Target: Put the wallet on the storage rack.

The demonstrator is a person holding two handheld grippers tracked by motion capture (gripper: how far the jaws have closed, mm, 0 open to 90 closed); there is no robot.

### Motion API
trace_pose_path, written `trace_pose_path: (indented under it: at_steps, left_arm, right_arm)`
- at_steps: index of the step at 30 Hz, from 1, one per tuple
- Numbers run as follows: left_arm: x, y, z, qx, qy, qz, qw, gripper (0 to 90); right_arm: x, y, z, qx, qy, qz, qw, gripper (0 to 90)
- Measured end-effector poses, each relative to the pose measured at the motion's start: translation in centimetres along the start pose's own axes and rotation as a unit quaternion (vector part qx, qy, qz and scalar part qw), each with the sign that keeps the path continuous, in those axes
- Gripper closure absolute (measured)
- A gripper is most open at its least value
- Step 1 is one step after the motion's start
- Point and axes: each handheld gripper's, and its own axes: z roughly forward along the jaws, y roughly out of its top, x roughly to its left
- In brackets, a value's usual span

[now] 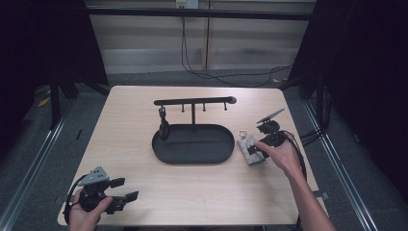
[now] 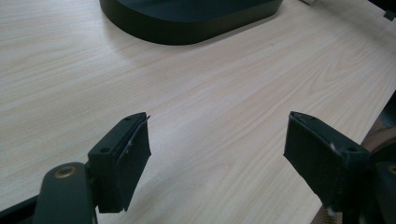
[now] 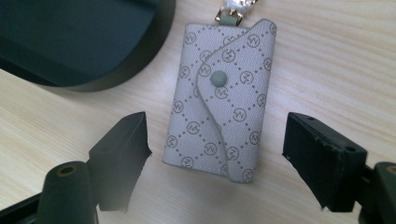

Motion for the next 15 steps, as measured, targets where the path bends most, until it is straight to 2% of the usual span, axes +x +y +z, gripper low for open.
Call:
trace_pose_path:
  at_steps: [4, 7, 9, 15]
  left_arm:
    - [-0.1, 0.0, 0.1, 0.001, -0.001, 0.0, 1.0, 22.2]
    - [-0.2, 0.0, 0.2, 0.005, -0.004, 0.004, 1.0, 22.2]
    - [-0.3, 0.0, 0.2, 0.005, -0.004, 0.003, 1.0, 22.3]
    - [-0.2, 0.1, 0.2, 0.003, -0.006, 0.0, 1.0, 22.2]
  right_arm:
    - [-0.1, 1.0, 0.2, 0.01, -0.002, -0.007, 0.9999, 21.0]
    - [0.0, 1.6, 0.8, 0.028, -0.014, -0.014, 0.9994, 21.0]
    - [-0.1, 1.8, 1.2, 0.04, -0.011, -0.016, 0.999, 21.0]
    - [-0.2, 2.3, 2.1, 0.046, -0.015, -0.014, 0.9987, 20.9]
